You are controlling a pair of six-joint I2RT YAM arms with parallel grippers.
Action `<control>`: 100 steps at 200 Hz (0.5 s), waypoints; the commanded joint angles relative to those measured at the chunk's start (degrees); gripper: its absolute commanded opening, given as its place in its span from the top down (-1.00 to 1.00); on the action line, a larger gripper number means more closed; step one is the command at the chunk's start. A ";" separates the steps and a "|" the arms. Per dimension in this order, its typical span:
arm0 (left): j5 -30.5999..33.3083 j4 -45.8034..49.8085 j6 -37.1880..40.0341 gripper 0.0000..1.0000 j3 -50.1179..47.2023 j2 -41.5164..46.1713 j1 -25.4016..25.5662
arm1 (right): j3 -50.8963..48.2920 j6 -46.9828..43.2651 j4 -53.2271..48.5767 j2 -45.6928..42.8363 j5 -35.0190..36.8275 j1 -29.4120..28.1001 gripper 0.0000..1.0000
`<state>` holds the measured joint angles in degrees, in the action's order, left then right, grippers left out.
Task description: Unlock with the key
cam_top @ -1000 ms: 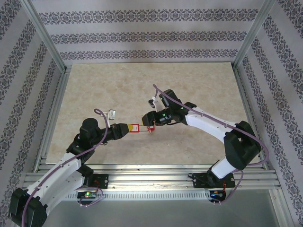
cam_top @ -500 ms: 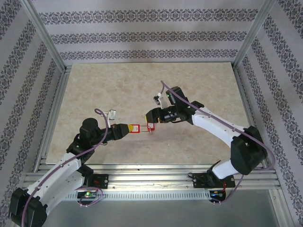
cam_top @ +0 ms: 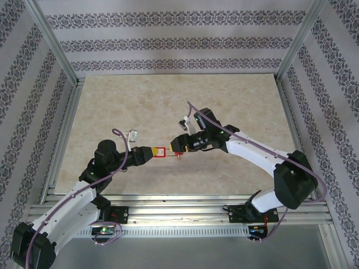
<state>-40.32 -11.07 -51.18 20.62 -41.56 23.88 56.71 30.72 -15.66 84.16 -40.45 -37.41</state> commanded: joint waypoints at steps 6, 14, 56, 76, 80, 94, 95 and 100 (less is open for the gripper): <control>-1.27 -4.56 0.98 1.00 1.53 0.59 -0.49 | 0.54 0.56 0.70 2.69 -0.25 -0.59 -0.07; -1.64 -4.81 0.93 1.00 1.53 0.64 -0.45 | 0.56 0.72 0.50 3.38 -0.16 -0.43 -0.06; -2.40 -5.67 1.52 1.00 1.31 1.85 -0.45 | 1.14 1.54 0.59 5.38 -1.22 -0.10 0.00; -2.12 -5.61 1.98 1.00 1.35 2.14 -0.50 | 1.55 1.54 0.59 6.07 -2.88 -0.32 0.03; -2.12 -5.69 2.05 1.00 1.35 2.10 -0.46 | 1.61 1.50 0.42 6.22 -3.24 -0.34 0.04; -1.98 -5.89 2.37 1.00 1.44 2.12 -0.46 | 2.15 0.64 -0.84 6.84 -4.00 -0.82 0.09; -2.02 -5.89 2.34 1.00 1.48 2.11 -0.48 | 2.21 0.56 -1.03 6.91 -4.01 -0.82 0.09; -2.03 -6.13 2.43 1.00 1.53 2.10 -0.48 | 2.43 0.18 -1.68 7.19 -4.09 -1.06 0.11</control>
<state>-39.57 -9.52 -50.48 20.58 -41.47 23.86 57.82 31.70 -14.41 88.99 -44.25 -37.52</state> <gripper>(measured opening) 0.208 0.462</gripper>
